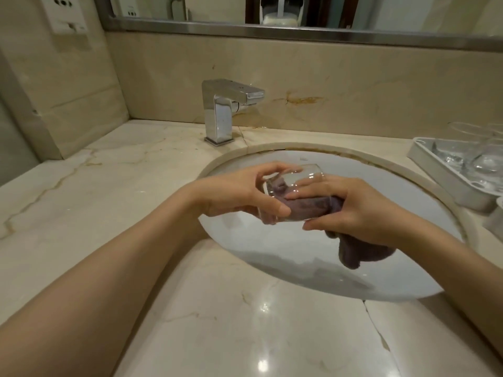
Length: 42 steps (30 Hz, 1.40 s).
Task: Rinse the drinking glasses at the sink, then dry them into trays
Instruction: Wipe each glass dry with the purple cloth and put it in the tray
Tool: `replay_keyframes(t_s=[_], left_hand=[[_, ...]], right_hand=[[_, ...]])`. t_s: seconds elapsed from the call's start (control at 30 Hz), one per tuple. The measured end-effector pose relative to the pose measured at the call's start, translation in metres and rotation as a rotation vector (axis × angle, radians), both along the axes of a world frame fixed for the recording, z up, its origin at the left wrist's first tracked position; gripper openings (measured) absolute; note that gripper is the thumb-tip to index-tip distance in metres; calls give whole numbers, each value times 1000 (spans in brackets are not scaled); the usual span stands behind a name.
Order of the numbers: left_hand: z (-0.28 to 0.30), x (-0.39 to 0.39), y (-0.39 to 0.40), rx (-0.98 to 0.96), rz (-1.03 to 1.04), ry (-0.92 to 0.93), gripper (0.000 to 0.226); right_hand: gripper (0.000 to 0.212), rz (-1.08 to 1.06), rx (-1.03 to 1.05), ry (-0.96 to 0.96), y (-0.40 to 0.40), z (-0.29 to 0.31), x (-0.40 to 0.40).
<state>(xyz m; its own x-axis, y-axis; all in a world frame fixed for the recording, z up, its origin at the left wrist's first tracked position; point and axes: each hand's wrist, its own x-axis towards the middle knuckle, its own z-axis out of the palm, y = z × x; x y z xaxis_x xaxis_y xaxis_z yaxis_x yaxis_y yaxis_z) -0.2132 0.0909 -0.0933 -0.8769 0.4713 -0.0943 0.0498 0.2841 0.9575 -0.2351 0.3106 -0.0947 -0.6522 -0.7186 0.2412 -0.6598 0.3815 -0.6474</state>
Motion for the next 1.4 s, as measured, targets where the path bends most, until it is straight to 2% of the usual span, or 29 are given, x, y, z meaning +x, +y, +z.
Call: replay_keyframes(t_s=[0.07,0.1,0.2,0.33,0.4,0.47,0.6,0.7,0.77,0.8,0.93,1.0,1.1,1.17,1.23,1.3,1.33,1.4], left_hand=[[-2,2,-1,34,14,2,72],[-3,4,2,13,39,43,73],[-7,8,11,-133,93,246,79],[-14,9,19,-589,59,726,90],[-17,6,17,-669,43,853,90],[-19,2,12,-594,65,833,89],[-17,-1,10,-312,161,681,88],[-7,1,7,-19,172,350,80],[-6,2,5,62,125,241,80],[-7,3,6,69,114,219,80],[-16,3,16,-29,160,275,86],[-21,3,18,-169,187,449,88],[-23,3,17,-491,167,833,87],[-26,-1,12,-571,124,980,86],[-25,-1,10,-529,139,943,88],[-20,1,11,-410,162,760,90],[-16,2,11,-351,160,644,92],[-8,3,8,-242,123,413,95]], right_hand=[[54,28,29,141,0,-2,-1],[55,33,18,119,0,-3,-1],[51,-3,-22,-107,2,-5,-4],[36,9,-20,-436,2,-4,-7],[32,12,-78,-530,0,-6,-7],[35,-18,-91,-461,-3,-10,-7],[44,-58,-126,-178,-3,-9,-4],[50,-24,-18,286,-1,-7,-5],[53,-16,81,524,1,-13,-10],[54,-11,85,518,1,-14,-11],[62,5,11,196,2,-14,-10],[56,-38,-51,-19,0,-14,-11],[37,-2,-136,-453,-2,-10,-10],[29,22,-151,-592,-3,-7,-9],[26,17,-184,-596,-3,-9,-9],[33,11,-209,-520,-4,-12,-7],[38,15,-195,-410,-4,-13,-4],[46,47,-86,10,-4,-16,-3]])
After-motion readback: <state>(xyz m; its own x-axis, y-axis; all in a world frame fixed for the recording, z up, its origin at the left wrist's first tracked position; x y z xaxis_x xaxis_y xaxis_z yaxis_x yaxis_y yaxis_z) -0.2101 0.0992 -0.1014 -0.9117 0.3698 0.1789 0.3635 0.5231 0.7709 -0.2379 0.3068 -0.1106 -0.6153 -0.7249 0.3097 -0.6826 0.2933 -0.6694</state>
